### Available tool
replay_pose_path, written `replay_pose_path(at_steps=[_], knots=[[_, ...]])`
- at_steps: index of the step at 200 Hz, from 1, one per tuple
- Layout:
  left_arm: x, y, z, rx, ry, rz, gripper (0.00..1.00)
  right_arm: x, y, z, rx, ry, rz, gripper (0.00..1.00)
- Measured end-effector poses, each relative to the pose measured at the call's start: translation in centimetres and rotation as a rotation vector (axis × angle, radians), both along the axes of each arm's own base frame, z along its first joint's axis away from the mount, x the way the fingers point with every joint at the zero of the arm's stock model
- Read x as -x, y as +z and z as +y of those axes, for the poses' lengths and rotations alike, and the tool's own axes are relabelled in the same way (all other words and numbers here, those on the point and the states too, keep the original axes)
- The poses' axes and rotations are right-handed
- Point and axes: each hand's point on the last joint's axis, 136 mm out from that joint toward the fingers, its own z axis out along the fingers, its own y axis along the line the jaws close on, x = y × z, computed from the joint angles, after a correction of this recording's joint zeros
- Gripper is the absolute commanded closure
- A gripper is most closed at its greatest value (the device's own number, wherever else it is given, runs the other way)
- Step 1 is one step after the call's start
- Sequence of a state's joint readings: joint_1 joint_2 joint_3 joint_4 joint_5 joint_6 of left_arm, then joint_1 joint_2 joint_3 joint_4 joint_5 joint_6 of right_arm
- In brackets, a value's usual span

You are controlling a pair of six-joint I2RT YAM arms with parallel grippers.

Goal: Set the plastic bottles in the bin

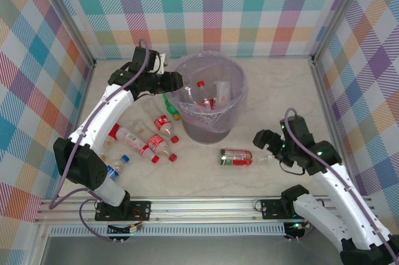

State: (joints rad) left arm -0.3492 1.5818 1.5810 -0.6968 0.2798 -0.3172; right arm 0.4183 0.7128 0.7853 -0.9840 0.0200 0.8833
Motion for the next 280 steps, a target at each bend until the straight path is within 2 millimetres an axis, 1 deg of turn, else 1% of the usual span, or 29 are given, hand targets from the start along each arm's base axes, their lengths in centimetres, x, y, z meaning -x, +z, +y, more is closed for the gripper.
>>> replay_pose_path(at_steps=[9,21,47,63,83,103,132,149,183,224,280], knots=[[0.0,0.0,0.0,0.000,0.001,0.000,0.49,0.7,-1.7,0.1,-0.032,-0.034,0.039,0.03],[0.0,-0.1,0.1,0.000,0.002,0.002,0.49,1.3,-3.4,0.3,-0.079,-0.073,0.076,0.03],[0.0,-0.3,0.1,0.003,0.000,0.009,0.49,1.7,-6.6,0.9,-0.170,-0.153,0.115,0.04],[0.1,-0.3,0.0,0.008,-0.004,0.010,0.49,1.6,-8.0,1.2,-0.209,-0.190,0.138,0.04],[0.1,-0.2,-0.1,0.016,-0.008,0.010,0.49,1.1,-9.2,1.8,-0.261,-0.217,0.152,0.04],[0.0,0.1,-0.2,0.024,-0.010,-0.004,0.48,0.5,-9.8,2.2,-0.283,-0.238,0.155,0.04],[0.0,-0.1,-0.1,0.023,-0.008,0.001,0.48,-1.0,-9.4,2.5,-0.319,-0.265,0.122,0.05],[0.0,-0.1,-0.1,0.030,-0.009,0.004,0.48,-1.6,-9.8,2.5,-0.330,-0.288,0.117,0.06],[0.0,-0.3,-0.2,0.033,-0.013,0.012,0.48,-2.2,-10.9,2.1,-0.321,-0.324,0.126,0.06],[-0.2,-0.8,-0.3,0.033,-0.012,0.027,0.48,-3.0,-12.4,1.8,-0.291,-0.354,0.157,0.15],[-0.2,-0.9,-0.3,0.039,-0.005,0.033,0.48,-3.1,-13.3,1.7,-0.263,-0.371,0.250,0.19]])
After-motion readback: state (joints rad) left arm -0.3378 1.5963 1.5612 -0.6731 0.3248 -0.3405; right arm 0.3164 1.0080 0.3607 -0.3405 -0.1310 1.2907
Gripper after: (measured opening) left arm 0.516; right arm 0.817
